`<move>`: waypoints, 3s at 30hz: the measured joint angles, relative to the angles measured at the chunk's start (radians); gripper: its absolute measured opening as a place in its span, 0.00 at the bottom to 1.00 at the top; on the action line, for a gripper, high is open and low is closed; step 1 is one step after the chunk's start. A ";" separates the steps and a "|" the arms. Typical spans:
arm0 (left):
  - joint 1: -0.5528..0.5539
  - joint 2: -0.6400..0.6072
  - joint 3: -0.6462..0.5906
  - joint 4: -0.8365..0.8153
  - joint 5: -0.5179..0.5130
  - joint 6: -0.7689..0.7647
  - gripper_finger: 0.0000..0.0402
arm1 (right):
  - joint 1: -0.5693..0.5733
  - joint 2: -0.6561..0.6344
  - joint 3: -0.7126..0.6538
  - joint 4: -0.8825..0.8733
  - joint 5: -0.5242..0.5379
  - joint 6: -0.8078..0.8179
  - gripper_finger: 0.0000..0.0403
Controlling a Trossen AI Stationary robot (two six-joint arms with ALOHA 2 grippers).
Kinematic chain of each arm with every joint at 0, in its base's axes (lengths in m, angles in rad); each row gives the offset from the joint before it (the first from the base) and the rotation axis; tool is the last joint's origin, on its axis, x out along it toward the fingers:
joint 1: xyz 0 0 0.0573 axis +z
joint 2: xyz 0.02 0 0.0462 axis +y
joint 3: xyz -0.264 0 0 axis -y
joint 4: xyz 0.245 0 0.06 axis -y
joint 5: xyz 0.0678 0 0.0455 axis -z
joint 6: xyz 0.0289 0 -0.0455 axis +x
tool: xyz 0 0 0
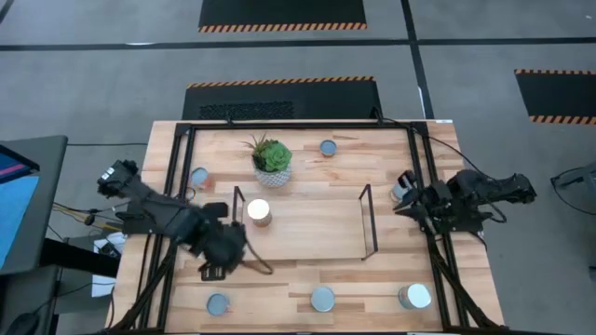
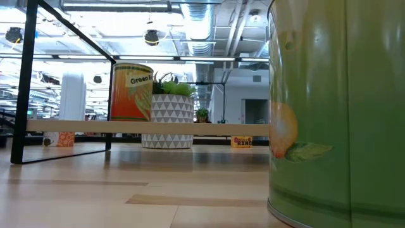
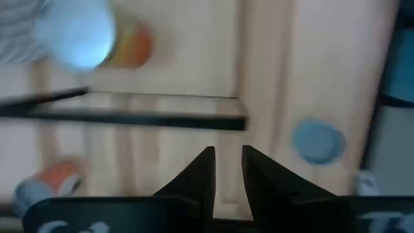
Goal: Pick and place cans onto a shelf
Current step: Put the canned saucy meatballs on the shelf
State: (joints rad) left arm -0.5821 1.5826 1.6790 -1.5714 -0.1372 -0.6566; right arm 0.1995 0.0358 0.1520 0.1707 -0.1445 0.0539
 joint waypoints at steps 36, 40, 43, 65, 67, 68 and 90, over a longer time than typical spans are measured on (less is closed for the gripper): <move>0.599 -0.610 -0.789 0.171 -0.554 -0.238 0.01 | 0.252 0.769 0.668 -0.298 0.476 -0.214 0.14; 0.812 -0.576 -0.789 0.292 -0.411 0.030 0.00 | 0.251 0.767 0.668 -0.364 0.515 -0.213 0.14; 0.947 -0.545 -0.789 0.315 -0.336 0.162 0.00 | 0.251 0.769 0.668 -0.396 0.515 -0.212 0.14; 1.288 -0.370 -0.909 0.390 -0.066 0.578 0.00 | 0.298 0.784 0.668 -0.492 0.512 -0.199 0.14; 1.295 -0.369 -0.914 0.419 -0.029 0.583 0.00 | 0.309 0.783 0.668 -0.500 0.512 -0.178 0.14; 1.296 -0.370 -0.912 0.439 -0.022 0.592 0.00 | 0.314 0.783 0.668 -0.506 0.511 -0.171 0.14; 1.269 -0.370 -0.985 0.495 -0.069 0.339 0.00 | 0.417 0.783 0.668 -0.507 0.512 -0.159 0.14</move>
State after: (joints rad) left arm 0.6867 1.2129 0.6936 -1.0763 -0.2059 -0.3179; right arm 0.6165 0.8192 0.8200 -0.3367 0.3679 -0.1055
